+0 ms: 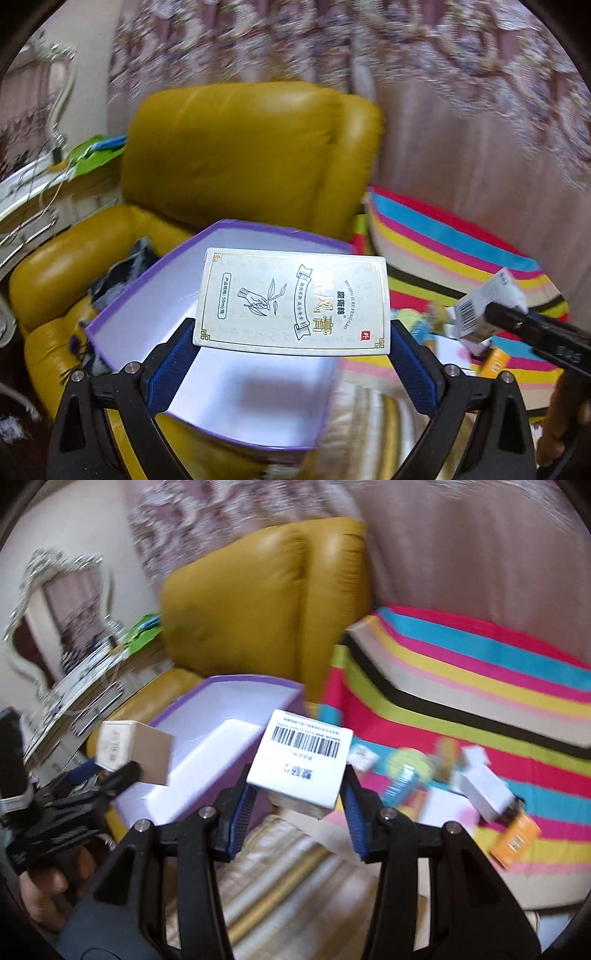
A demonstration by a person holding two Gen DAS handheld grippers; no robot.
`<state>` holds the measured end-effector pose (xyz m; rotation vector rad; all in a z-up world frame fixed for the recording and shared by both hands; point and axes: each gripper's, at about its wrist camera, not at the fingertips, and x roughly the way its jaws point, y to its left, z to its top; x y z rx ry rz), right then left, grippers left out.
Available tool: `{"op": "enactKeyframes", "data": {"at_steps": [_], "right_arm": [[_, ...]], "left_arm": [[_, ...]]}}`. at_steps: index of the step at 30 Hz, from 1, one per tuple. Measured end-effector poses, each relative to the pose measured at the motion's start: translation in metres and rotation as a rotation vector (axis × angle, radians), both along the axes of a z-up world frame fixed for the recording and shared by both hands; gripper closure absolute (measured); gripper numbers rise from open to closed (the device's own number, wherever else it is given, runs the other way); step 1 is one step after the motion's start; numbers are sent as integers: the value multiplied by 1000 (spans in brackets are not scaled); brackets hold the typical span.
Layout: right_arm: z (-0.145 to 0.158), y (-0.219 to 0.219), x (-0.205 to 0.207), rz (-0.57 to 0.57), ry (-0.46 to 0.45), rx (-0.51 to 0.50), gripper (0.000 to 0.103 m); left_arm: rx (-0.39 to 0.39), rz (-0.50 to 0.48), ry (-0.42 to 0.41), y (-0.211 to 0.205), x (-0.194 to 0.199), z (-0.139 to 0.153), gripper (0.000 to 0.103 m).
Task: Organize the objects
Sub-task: 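Carry both boxes to the purple storage box and release them inside, then return both tools from the storage box to the cloth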
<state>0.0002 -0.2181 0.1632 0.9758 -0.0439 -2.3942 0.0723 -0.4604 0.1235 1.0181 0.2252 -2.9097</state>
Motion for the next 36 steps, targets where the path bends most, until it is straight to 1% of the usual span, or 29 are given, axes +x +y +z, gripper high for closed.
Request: {"op": "enactKeyframes", "data": {"at_steps": [3, 5, 8, 13, 17, 19, 23, 26, 34, 36], "right_arm": [[-3, -33, -9, 68, -2, 7, 54], [-7, -56, -12, 126, -14, 1, 54], [-17, -88, -17, 186, -14, 19, 54], [-42, -128, -25, 236, -49, 38, 54], [-60, -144, -33, 286, -100, 43, 53], [-68, -147, -36, 270, -110, 64, 52], [-77, -144, -41, 265, -123, 78, 43], [-78, -143, -41, 261, -110, 93, 39], [-75, -137, -29, 245, -68, 118, 36], [-72, -135, -25, 226, -55, 130, 32]], "left_arm": [[-10, 32, -14, -23, -1, -9, 4], [-8, 50, -24, -37, -6, -14, 4], [-3, 77, -35, -54, -7, -21, 4], [-16, 69, -54, -65, -13, -30, 4], [-35, 51, -81, -64, -13, -38, 4], [-35, 34, -93, -63, -14, -41, 4], [-32, 17, -113, -60, -15, -47, 3], [-18, 10, -129, -58, -15, -51, 3], [-32, -7, -143, -52, -12, -53, 3], [-32, -9, -145, -52, -11, -53, 3]]}}
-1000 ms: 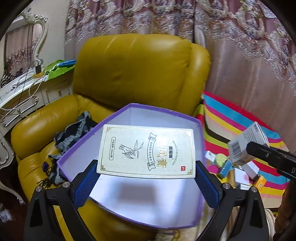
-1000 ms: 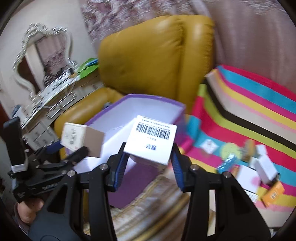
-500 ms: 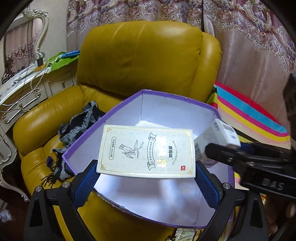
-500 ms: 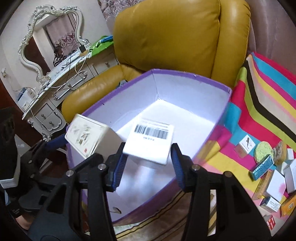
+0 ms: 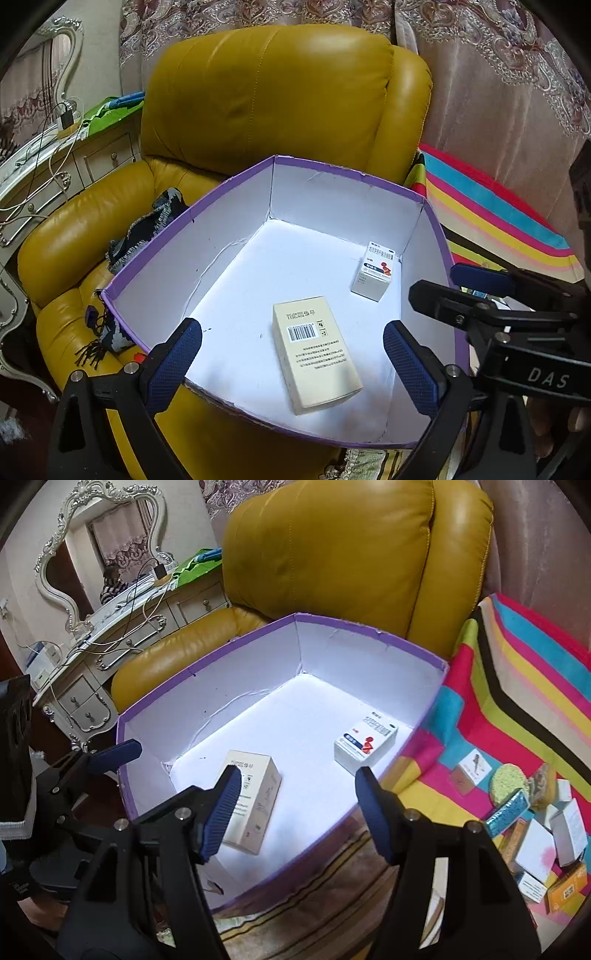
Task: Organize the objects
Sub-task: 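Return both tools from the storage box to the cloth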
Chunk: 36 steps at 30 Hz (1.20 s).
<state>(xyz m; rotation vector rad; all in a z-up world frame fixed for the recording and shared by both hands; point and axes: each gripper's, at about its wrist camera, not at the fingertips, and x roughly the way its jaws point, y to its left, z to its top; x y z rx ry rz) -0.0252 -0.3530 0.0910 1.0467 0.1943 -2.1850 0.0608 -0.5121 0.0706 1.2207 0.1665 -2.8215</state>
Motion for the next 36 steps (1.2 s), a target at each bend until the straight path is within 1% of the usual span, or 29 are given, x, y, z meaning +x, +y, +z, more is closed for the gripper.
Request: {"op": "enactKeyframes", "data": {"at_steps": [2, 5, 8, 11, 16, 20, 24, 29, 32, 35, 36], "right_arm": [[5, 8, 5, -21, 25, -10, 25], [11, 22, 9, -40, 55, -18, 24], [14, 44, 13, -87, 71, -12, 23], [9, 70, 17, -132, 70, -14, 23], [-3, 119, 21, -219, 67, -1, 22], [-14, 167, 26, -331, 62, 21, 22], [-22, 214, 32, -434, 62, 50, 22], [-37, 271, 39, -560, 44, 104, 22], [-49, 303, 40, -638, 13, 167, 21], [-58, 329, 40, -690, -41, 164, 21], [-62, 335, 39, -698, -57, 178, 21]], "left_arm": [[12, -1, -2, 0, 0, 1, 3], [15, -10, 3, 5, 0, 4, 3], [19, -14, 0, 10, -2, 5, 3], [28, -18, 11, 15, -2, 9, 3], [15, -36, 26, 28, -2, 18, 3], [14, -51, 51, 40, -2, 26, 3], [2, -92, 78, 62, 0, 35, 3], [-29, -178, 104, 103, 4, 45, 3], [-29, -242, 95, 130, 4, 43, 3], [-16, -311, 57, 158, 2, 31, 3], [-6, -327, 42, 166, 0, 26, 3]]}}
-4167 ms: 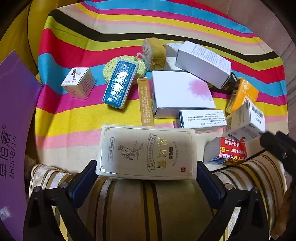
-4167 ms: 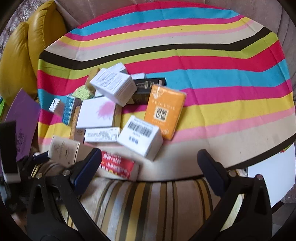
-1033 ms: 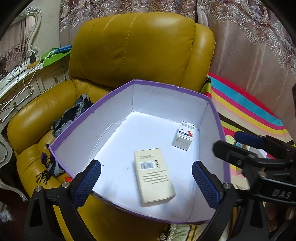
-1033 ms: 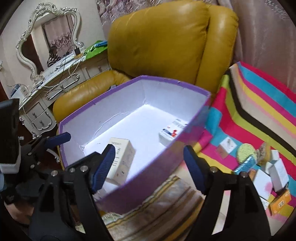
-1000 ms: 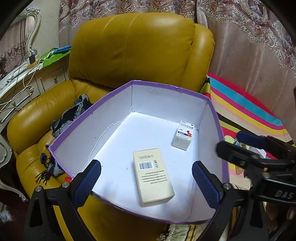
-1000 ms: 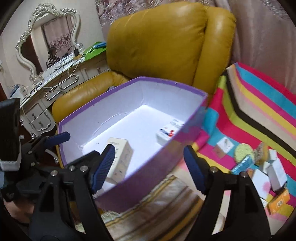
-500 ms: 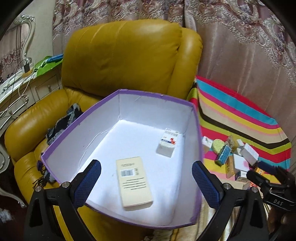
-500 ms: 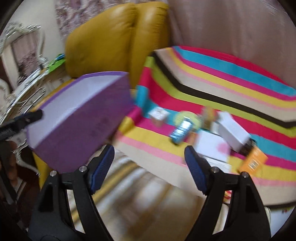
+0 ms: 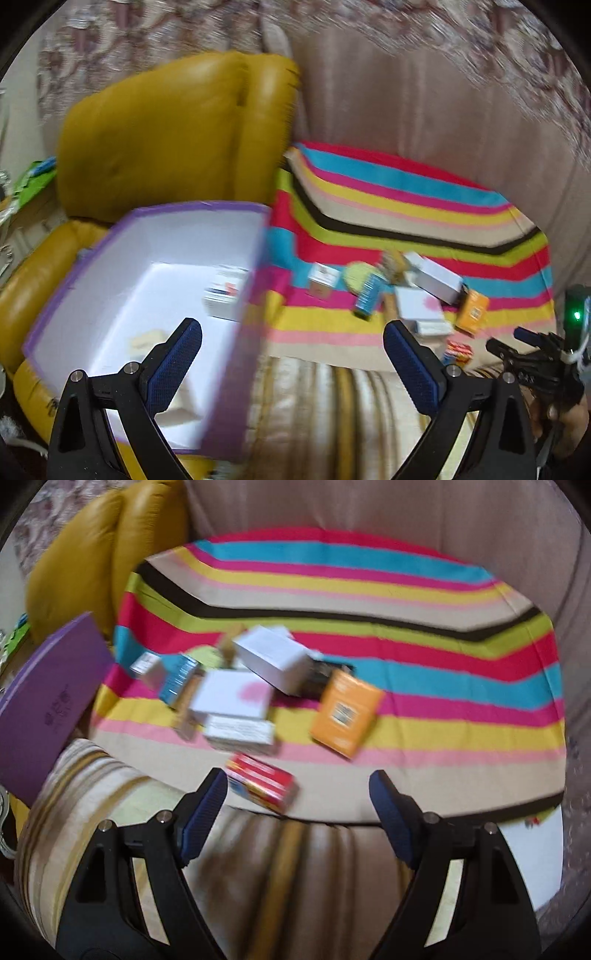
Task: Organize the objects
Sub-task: 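Return both tools from the storage box to the cloth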
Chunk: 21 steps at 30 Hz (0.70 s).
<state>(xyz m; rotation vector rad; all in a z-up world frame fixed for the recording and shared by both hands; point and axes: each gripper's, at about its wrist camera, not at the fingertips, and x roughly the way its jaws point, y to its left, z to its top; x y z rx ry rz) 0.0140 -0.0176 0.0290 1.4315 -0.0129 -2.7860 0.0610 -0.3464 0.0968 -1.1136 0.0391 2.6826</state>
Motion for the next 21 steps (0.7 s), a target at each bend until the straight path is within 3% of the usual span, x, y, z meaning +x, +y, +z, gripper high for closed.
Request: {"op": "enactKeyframes", "data": {"at_steps": [5, 11, 18, 21], "right_arm": [[-17, 13, -2, -2, -85, -16, 21], [-25, -10, -5, 80, -135, 42, 21], [-33, -24, -20, 51, -204, -24, 16], [-39, -26, -27, 30, -239, -46, 16]], "left_arm": [[-2, -74, -85, 42, -8, -29, 3], [-8, -138, -186, 79, -26, -58, 3], [-18, -149, -318, 107, -62, -89, 4], [-20, -156, -395, 119, -81, -109, 14]]}}
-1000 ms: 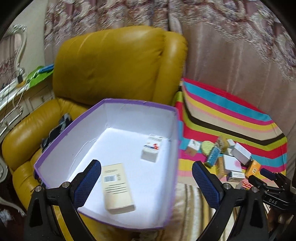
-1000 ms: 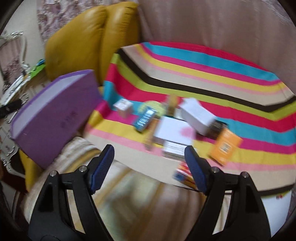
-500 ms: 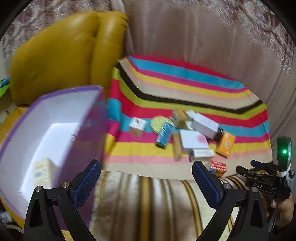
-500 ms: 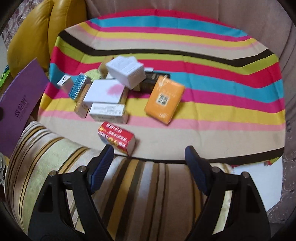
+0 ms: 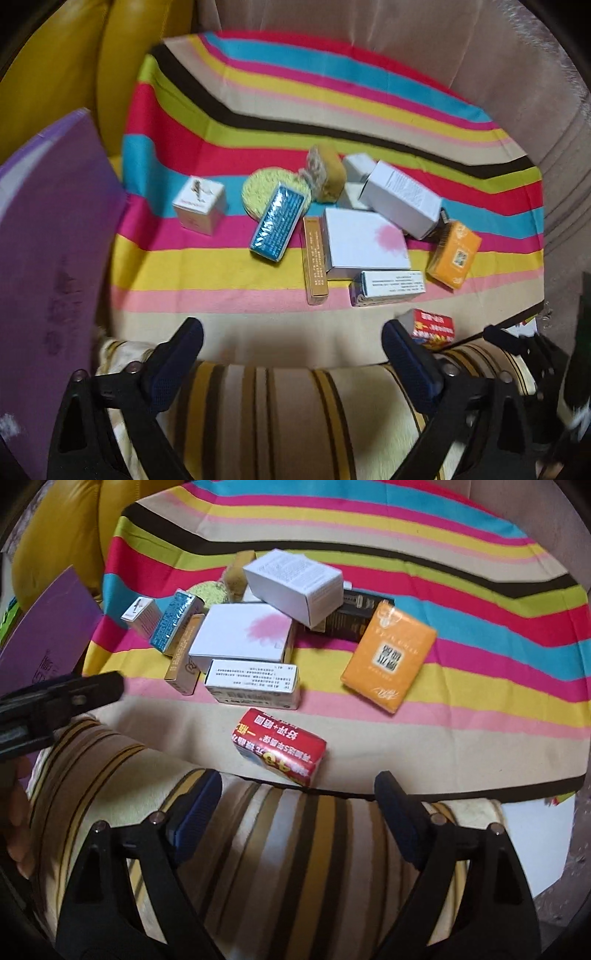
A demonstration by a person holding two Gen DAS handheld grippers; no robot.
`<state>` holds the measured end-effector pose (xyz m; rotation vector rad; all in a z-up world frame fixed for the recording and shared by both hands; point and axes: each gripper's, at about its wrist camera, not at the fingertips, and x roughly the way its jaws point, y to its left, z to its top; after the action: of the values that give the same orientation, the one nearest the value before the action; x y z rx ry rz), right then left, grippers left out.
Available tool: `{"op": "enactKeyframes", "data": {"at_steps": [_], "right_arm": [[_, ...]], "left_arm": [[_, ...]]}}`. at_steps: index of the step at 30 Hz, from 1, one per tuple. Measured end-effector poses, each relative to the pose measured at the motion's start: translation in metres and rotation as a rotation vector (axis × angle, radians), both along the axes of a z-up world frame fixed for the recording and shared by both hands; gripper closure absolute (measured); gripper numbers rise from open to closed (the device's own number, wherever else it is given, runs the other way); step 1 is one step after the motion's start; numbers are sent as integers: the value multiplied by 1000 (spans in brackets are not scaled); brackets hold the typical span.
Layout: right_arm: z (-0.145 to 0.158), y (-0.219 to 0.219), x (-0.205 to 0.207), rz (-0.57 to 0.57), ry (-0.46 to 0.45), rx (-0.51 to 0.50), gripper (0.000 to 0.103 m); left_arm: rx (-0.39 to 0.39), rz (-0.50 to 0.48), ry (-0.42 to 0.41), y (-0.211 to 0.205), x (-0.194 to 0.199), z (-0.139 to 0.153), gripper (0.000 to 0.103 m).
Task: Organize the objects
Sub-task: 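Return both tools from the storage box to the cloth, then grasp the tall gold box with the left tool while the right grasps the red box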
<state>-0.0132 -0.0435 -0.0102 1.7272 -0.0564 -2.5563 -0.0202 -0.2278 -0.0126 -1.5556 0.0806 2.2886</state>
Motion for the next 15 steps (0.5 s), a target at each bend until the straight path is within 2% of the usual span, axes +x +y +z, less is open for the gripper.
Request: {"op": "enactKeyframes", "data": {"at_steps": [2, 4, 7, 15], "right_arm": [[-3, 0, -5, -22, -19, -3, 16], [-7, 0, -11, -38, -31, 0, 16], [-9, 0, -18, -60, -36, 10, 16], [-15, -5, -35, -71, -49, 33, 16]], "left_arm": [[-6, 0, -41, 5, -9, -11, 25], [-26, -5, -70, 12, -17, -22, 30], [-60, -23, -81, 22, -23, -31, 31], [-97, -30, -122, 35, -36, -49, 44]]}}
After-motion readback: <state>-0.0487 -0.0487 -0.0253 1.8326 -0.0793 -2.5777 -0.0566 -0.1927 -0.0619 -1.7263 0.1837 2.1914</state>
